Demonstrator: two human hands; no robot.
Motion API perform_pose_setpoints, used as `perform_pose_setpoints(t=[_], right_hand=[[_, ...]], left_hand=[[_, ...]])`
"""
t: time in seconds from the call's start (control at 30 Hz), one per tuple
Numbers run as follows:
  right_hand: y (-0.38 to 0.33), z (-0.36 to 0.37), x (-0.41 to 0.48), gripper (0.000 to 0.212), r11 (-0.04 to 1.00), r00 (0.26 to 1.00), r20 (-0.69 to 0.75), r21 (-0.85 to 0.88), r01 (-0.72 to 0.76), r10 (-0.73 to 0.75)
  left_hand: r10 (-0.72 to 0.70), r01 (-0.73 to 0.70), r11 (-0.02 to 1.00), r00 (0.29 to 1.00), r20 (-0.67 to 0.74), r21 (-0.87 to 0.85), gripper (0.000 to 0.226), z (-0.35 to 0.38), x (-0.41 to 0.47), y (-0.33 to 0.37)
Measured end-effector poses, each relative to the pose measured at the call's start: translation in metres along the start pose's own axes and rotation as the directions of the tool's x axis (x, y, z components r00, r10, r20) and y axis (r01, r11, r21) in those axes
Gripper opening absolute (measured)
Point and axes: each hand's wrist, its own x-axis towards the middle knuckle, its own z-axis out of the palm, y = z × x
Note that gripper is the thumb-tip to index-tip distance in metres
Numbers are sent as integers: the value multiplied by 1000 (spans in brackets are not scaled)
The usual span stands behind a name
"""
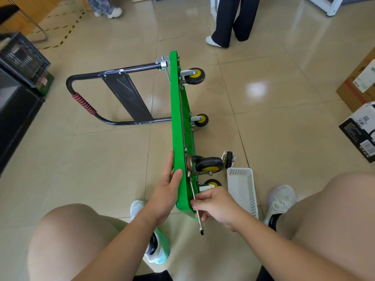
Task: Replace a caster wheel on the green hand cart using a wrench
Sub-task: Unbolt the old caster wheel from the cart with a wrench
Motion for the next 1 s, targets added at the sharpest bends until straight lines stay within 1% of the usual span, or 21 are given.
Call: perform_pose_setpoints(t=[0.07, 0.13, 0.3, 0.4, 0.5, 0.57, 0.67, 0.8, 1.0], right_hand=[[2, -1, 3, 10, 1000, 1000, 7, -9, 2, -2], [6, -2, 10, 10, 998, 1000, -3, -59, 1, -1], [16, -3, 33, 23, 974, 996, -86, -228, 12, -32], [17, 1, 39, 22, 967, 994, -99, -254, 27, -54], [18, 3, 29, 21, 972, 992, -108, -233, 37, -64], [23, 3, 18, 13, 971, 993, -99, -237, 41, -66], [29, 1, 1, 6, 975, 994, -111, -223, -15, -10], [30, -1, -8, 9, 986, 990, -83, -111, -121, 113], [20, -2, -6, 17, 989, 988, -39, 9, -148, 148]], left_hand=[[-3, 3, 1000, 1000, -8, 2, 59, 0, 0, 1], [-6, 6, 1000, 1000, -11, -10, 59, 0, 0, 2], [-1, 1, 1000, 1000, 6, -10, 59, 1, -2, 3], [-3, 3, 1000, 1000, 8, -25, 58, 1, -2, 3], [3, -3, 1000, 1000, 9, -20, 57, 1, -2, 3], [4, -4, 1000, 1000, 10, -14, 56, 1, -2, 4], [-6, 6, 1000, 1000, 12, -29, 56, 0, -1, 2], [-4, 4, 999, 1000, 7, -37, 56, 1, -1, 1], [9, -9, 1000, 1000, 11, -30, 56, 0, -1, 0]])
